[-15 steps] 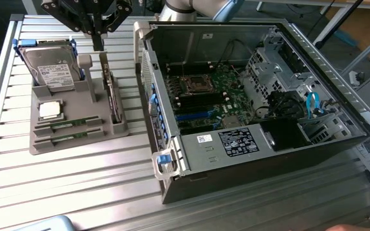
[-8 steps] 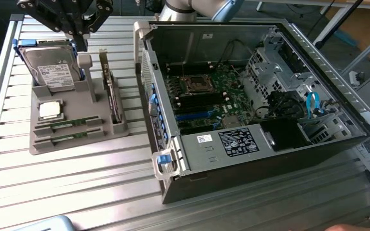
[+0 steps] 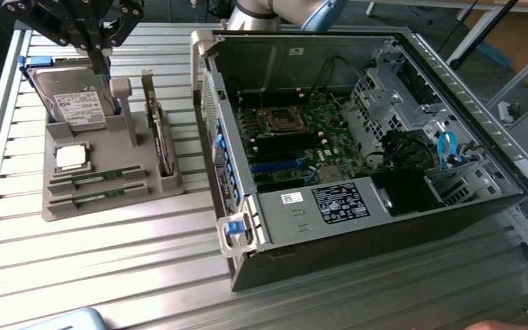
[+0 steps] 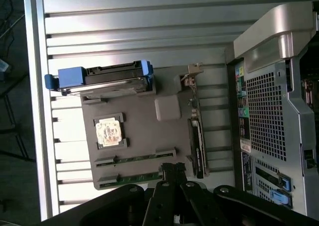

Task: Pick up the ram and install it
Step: 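Reach for the ram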

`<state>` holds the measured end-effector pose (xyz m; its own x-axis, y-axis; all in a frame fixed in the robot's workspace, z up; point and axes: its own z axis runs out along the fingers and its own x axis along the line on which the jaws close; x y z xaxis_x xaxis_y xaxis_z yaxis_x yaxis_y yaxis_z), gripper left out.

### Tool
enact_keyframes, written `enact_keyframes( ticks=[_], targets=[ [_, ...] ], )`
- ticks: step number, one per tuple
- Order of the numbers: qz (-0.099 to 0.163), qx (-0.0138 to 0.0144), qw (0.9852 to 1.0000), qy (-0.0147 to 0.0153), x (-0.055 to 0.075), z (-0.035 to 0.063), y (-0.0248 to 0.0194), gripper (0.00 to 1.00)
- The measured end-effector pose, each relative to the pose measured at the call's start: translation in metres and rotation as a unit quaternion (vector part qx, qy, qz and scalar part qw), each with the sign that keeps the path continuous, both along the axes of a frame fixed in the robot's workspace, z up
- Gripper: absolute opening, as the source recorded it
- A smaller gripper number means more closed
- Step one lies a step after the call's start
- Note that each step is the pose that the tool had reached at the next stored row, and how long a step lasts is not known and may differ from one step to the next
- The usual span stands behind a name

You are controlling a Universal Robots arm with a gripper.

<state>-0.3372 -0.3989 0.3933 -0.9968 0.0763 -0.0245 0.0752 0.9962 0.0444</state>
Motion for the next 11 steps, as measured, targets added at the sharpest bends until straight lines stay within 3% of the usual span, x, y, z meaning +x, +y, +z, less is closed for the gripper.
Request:
enact_keyframes(
  ticks=[11],
  targets=[
    [0.000,0.0000,1.0000,0.0001,-0.027,0.0001,0.0000,0.11]
  ],
)
